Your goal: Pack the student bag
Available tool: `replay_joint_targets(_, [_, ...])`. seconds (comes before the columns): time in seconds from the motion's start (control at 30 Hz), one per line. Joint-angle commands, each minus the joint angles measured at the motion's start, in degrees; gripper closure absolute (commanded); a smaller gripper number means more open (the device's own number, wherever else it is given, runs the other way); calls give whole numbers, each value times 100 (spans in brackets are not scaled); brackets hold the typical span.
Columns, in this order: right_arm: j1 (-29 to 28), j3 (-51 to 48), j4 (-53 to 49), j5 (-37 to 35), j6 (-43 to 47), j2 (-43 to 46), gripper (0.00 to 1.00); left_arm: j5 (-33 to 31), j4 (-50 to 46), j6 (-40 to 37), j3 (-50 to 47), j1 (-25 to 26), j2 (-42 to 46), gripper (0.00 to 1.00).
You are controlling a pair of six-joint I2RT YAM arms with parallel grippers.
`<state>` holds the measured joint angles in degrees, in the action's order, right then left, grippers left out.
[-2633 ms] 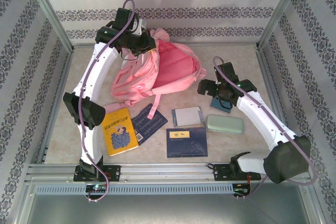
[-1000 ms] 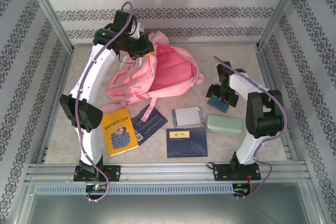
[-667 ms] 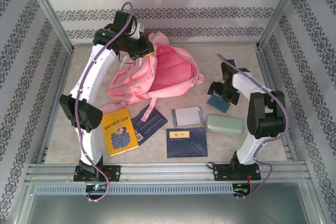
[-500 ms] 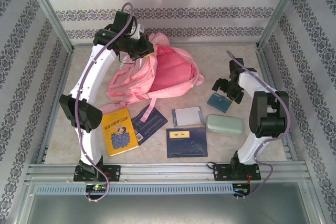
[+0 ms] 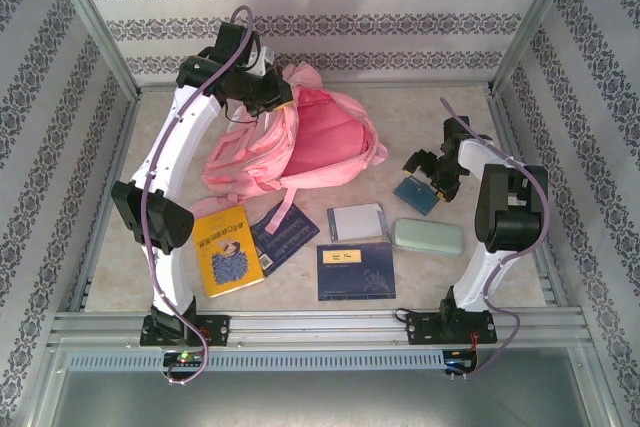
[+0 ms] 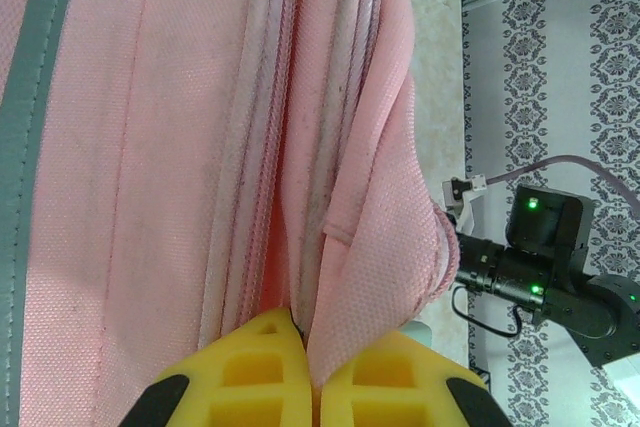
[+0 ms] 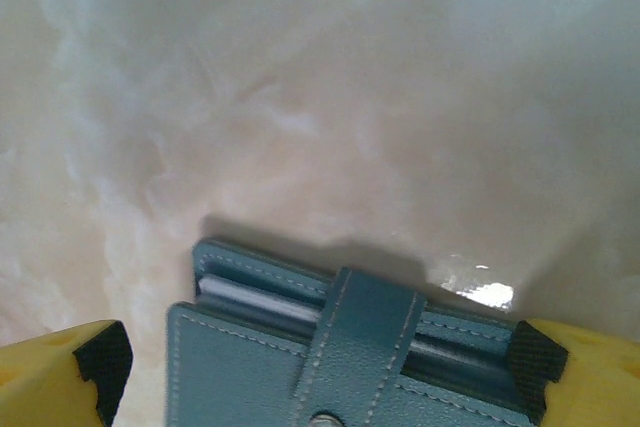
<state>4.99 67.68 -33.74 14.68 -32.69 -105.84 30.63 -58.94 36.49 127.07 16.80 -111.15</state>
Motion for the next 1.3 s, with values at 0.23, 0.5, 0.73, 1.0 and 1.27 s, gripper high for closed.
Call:
replay_joint_targets(0.23, [-304,-757,-160,21,-367,625,2,237,387,121,77,-57,405,100])
replay_joint_targets(0.5, [-681,-767,-564,-533,-451,1034,2,265,418,129,130,-55,360,100])
replay_joint_targets(0.73, [-1519,-107,-1333,-1539,245,1092,4,266,409,130,161,-66,309,100])
replay_joint_targets(1.0, [-1666,-16,-991,-9,40,784,23,277,405,139,205,-63,288,100])
replay_joint_targets(1.27, [-1551,234,-481,571,-157,33,26,278,372,113,144,-65,341,100])
